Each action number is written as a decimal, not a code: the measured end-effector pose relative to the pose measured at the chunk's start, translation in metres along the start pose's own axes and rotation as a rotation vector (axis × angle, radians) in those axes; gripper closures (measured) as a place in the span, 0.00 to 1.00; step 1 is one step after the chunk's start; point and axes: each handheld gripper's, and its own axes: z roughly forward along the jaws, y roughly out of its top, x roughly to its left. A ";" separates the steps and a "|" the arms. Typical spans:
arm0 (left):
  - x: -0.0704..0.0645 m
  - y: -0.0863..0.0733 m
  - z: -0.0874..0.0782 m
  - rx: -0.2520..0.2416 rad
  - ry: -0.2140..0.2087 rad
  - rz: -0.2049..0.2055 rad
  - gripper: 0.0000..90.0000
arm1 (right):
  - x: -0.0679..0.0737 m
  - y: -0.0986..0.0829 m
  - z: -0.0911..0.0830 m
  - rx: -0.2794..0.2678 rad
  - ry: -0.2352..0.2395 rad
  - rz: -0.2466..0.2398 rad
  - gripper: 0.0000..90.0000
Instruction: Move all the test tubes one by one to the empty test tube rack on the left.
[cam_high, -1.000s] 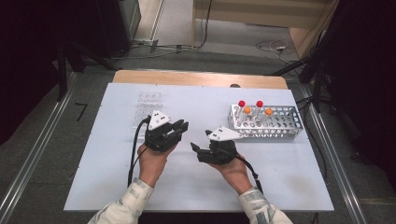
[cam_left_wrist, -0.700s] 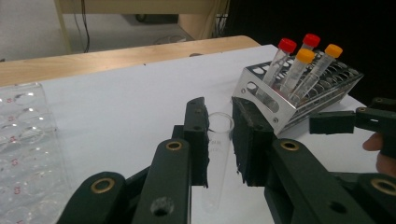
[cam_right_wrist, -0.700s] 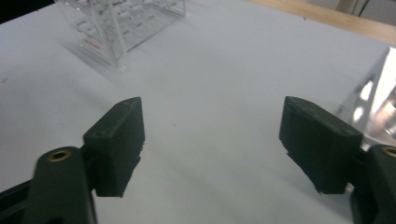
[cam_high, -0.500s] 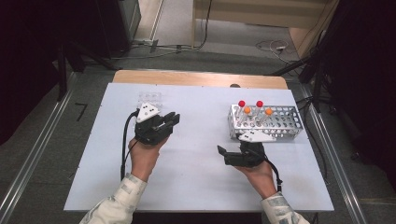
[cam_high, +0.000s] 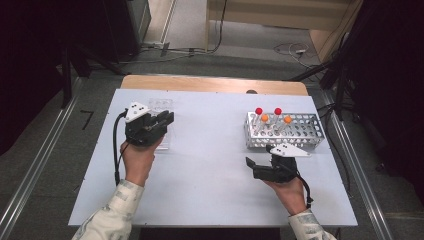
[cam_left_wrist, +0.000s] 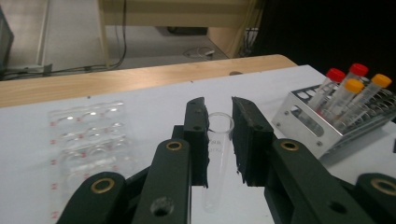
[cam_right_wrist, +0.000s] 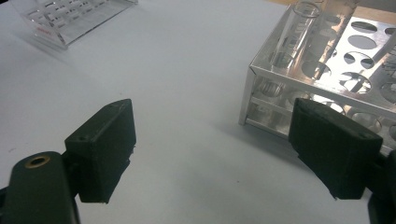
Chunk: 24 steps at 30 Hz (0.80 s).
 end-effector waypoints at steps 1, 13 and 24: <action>0.003 0.000 -0.001 -0.001 0.008 -0.003 0.86 | 0.000 0.000 0.000 0.002 0.000 0.000 0.15; 0.025 0.006 -0.003 -0.010 0.068 -0.019 0.86 | -0.002 0.000 0.000 -0.003 -0.009 0.004 0.15; 0.029 0.010 0.009 -0.007 0.102 -0.011 0.86 | -0.004 0.000 -0.002 -0.008 -0.014 0.013 0.15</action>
